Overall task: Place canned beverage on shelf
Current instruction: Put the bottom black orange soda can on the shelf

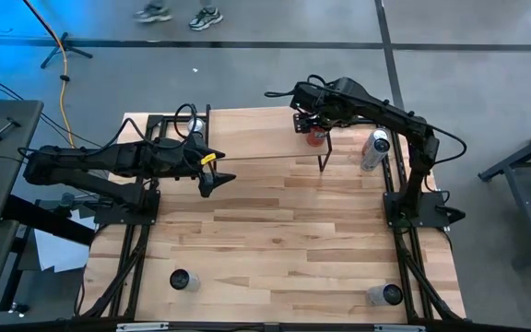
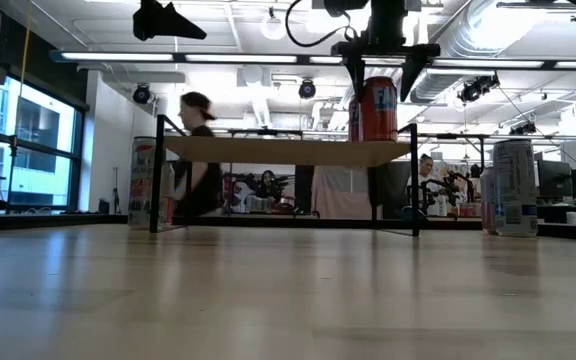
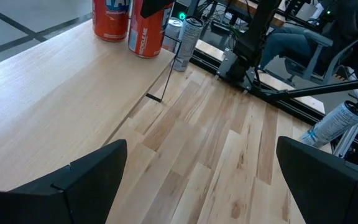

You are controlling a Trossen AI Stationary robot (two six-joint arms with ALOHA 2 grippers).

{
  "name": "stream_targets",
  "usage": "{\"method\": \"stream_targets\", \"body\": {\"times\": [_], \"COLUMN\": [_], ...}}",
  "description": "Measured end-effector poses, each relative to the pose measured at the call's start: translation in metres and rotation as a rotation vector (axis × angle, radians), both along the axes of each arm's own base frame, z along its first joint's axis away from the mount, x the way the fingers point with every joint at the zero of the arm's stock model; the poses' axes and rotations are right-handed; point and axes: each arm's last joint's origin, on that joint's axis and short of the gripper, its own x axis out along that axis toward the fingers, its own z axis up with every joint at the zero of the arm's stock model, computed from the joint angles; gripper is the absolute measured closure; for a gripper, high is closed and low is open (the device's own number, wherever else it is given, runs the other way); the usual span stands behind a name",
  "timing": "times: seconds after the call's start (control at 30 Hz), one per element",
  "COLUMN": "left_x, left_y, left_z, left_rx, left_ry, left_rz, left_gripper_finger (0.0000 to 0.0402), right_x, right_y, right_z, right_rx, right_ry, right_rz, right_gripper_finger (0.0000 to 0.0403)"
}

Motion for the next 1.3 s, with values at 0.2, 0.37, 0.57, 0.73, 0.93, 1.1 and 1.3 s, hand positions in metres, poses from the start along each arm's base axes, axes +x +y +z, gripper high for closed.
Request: {"method": "stream_targets", "body": {"times": [0.2,0.37,0.57,0.73,0.93,1.1,1.3], "left_x": [0.0,0.0,-0.001,-0.002,-0.002,-0.002,-0.001], "left_y": [0.0,0.0,0.0,0.0,0.0,0.0,0.0], "left_z": [0.0,0.0,0.0,0.001,0.001,0.001,0.002], "left_rx": [0.0,0.0,-0.001,-0.002,-0.021,-0.037,-0.044], "left_ry": [0.0,0.0,-0.002,-0.006,-0.013,-0.019,-0.03], "left_rz": [0.0,0.0,-0.002,-0.003,0.006,0.016,0.02], "left_gripper_finger": [0.0025,0.0025,0.0025,0.0025,0.0025,0.0025,0.0025], "right_x": [0.001,0.001,0.0,-0.003,-0.005,-0.008,-0.015], "right_y": [0.001,0.002,0.004,0.006,0.007,0.008,0.01], "right_z": [0.0,0.0,0.005,0.015,0.031,0.048,0.07], "right_rx": [0.006,0.021,0.065,0.063,0.026,-0.019,-0.103], "right_ry": [0.004,0.001,0.001,-0.03,-0.067,-0.099,-0.133], "right_rz": [0.023,0.027,0.117,0.168,0.226,0.297,0.327], "right_gripper_finger": [0.0005,0.0004,0.0004,0.0004,0.0004,0.0004,0.0004]}}
